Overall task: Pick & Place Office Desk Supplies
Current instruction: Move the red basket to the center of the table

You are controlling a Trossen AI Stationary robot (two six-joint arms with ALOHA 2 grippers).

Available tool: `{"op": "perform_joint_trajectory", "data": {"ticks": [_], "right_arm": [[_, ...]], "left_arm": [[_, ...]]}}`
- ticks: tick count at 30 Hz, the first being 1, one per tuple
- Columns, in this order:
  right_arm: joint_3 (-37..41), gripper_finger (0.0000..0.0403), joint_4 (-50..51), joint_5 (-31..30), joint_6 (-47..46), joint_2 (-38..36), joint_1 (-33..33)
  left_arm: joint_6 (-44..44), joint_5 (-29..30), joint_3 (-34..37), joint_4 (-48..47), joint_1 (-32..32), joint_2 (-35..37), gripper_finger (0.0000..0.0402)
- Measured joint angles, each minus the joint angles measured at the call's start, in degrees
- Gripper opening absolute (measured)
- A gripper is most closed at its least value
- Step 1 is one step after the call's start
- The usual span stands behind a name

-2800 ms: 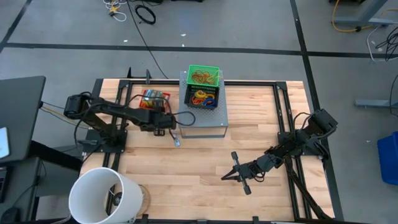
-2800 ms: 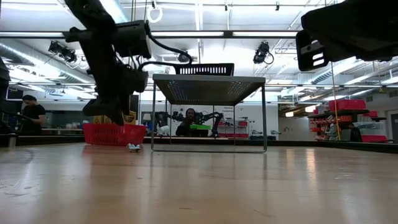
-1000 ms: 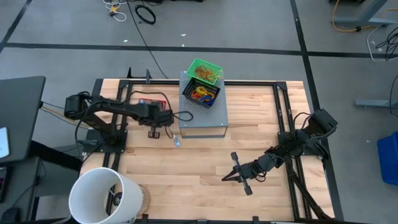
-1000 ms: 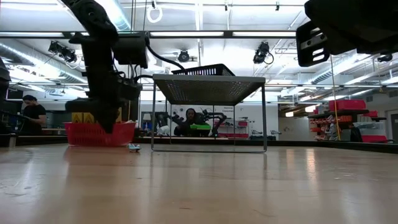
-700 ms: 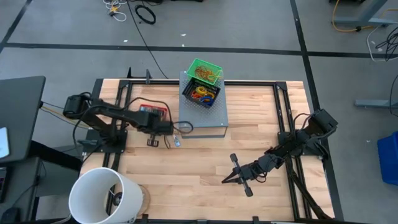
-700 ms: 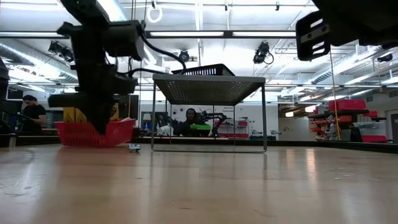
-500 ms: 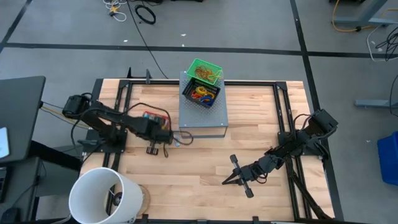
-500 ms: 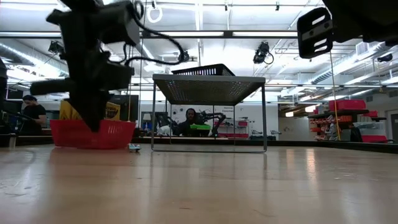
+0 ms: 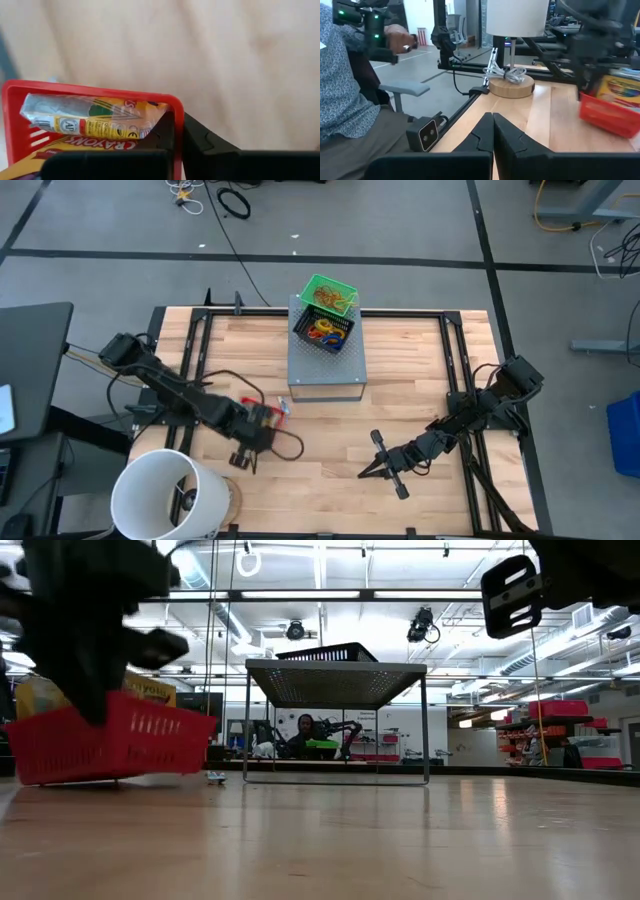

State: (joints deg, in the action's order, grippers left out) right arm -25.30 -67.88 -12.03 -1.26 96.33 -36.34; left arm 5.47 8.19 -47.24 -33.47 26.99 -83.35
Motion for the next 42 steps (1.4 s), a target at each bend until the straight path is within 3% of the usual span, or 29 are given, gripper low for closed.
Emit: {"op": "perform_joint_trajectory", "data": {"ticks": [11,19,24,30,36,42], "right_arm": [[0.0,0.0002,1.0,-0.7,-0.1,0.0,0.0],[0.0,0.0002,3.5,-2.4,-2.4,0.0,-0.1],[0.0,0.0002,4.0,-2.4,-2.6,0.0,-0.1],[-0.1,0.0012,5.4,-2.4,-3.0,0.0,-0.3],[-7.1,0.0071,24.5,-2.6,-2.7,0.0,-0.5],[-18.9,0.0150,47.8,-8.8,-1.1,0.0,-0.5]], "left_arm": [[-6.6,0.9,-0.1,23.9,2.5,-1.3,0.0011],[-7.8,-2.2,-0.5,25.5,0.3,-9.1,0.0011],[-8.9,-1.2,-4.1,25.8,0.3,-14.5,0.0015],[-10.0,-3.2,-7.9,24.7,0.4,-16.3,0.0091],[-10.9,-3.8,-9.1,24.7,1.3,-16.0,0.0164],[-11.4,-4.0,-9.1,26.8,1.6,-16.0,0.0217]]}}
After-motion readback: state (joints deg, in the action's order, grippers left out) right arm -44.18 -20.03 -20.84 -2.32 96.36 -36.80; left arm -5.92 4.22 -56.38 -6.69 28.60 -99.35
